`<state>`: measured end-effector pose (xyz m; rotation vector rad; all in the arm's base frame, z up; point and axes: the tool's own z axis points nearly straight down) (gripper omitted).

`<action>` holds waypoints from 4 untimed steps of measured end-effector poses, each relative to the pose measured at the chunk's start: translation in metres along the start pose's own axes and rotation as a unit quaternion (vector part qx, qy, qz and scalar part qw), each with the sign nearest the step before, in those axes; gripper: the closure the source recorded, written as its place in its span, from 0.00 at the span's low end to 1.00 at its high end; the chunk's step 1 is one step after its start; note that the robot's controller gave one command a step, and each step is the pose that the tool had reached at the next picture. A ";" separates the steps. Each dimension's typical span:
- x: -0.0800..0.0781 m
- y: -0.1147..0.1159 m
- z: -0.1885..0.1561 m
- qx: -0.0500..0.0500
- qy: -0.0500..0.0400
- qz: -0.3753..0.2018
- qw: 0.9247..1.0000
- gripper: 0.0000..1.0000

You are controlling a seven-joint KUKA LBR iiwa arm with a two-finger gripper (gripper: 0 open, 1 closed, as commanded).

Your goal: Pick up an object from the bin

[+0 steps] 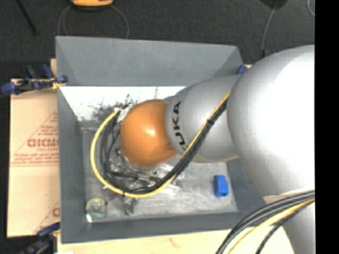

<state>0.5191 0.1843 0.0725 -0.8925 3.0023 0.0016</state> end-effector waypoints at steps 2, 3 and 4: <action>-0.019 -0.027 -0.043 -0.001 0.001 0.069 0.998 0.00; -0.005 -0.040 0.000 -0.001 -0.001 0.117 0.993 0.00; -0.007 -0.040 -0.002 -0.002 0.001 0.117 0.993 0.00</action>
Offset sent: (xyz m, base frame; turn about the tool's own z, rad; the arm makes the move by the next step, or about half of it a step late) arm 0.0079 -0.0409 0.0275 0.0451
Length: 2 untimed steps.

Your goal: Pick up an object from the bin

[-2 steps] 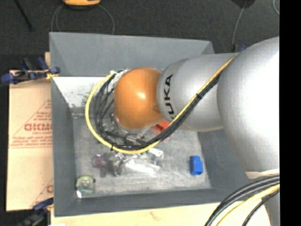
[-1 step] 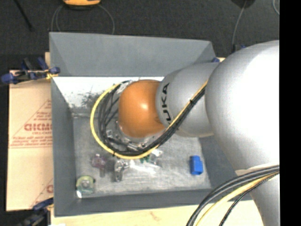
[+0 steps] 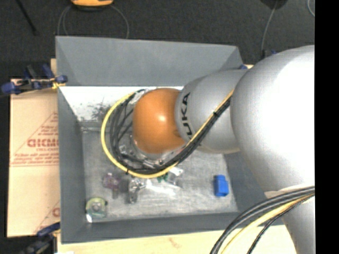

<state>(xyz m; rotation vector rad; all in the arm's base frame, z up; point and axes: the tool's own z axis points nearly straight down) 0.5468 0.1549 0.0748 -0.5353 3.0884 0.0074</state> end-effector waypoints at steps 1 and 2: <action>-0.001 -0.001 -0.002 0.000 -0.001 0.001 1.000 1.00; -0.005 -0.002 -0.070 0.003 -0.002 0.004 1.000 1.00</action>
Offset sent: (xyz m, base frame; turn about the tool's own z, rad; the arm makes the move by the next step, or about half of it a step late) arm 0.0000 0.0000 0.0000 0.0000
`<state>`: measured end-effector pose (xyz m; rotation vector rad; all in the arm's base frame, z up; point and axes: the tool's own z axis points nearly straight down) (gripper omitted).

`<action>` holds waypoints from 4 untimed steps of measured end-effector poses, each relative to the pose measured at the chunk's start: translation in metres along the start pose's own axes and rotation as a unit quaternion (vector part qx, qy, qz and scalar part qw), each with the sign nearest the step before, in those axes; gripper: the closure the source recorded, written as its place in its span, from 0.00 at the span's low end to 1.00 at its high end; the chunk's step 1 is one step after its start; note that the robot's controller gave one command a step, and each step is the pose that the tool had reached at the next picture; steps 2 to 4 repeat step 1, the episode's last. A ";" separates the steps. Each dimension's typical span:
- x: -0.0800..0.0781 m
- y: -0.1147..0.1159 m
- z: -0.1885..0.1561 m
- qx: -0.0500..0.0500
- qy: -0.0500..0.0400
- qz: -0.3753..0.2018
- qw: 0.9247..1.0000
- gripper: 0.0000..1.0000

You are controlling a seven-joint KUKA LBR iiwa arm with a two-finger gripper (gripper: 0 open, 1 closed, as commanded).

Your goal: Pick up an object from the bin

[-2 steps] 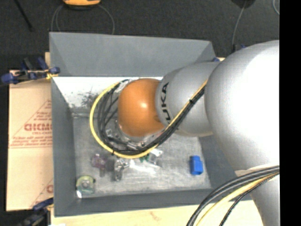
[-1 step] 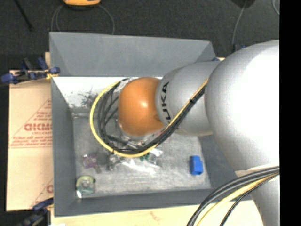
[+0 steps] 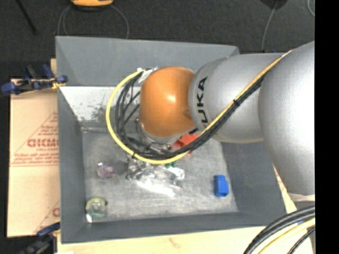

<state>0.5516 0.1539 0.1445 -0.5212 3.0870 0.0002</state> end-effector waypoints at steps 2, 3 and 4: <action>-0.002 -0.002 -0.033 0.000 0.001 0.004 1.000 1.00; -0.002 -0.002 -0.033 0.000 0.001 0.004 1.000 1.00; -0.002 -0.002 -0.033 0.000 0.001 0.004 1.000 1.00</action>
Offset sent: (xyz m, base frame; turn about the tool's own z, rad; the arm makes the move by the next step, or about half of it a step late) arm 0.0001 0.0000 0.0298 0.0000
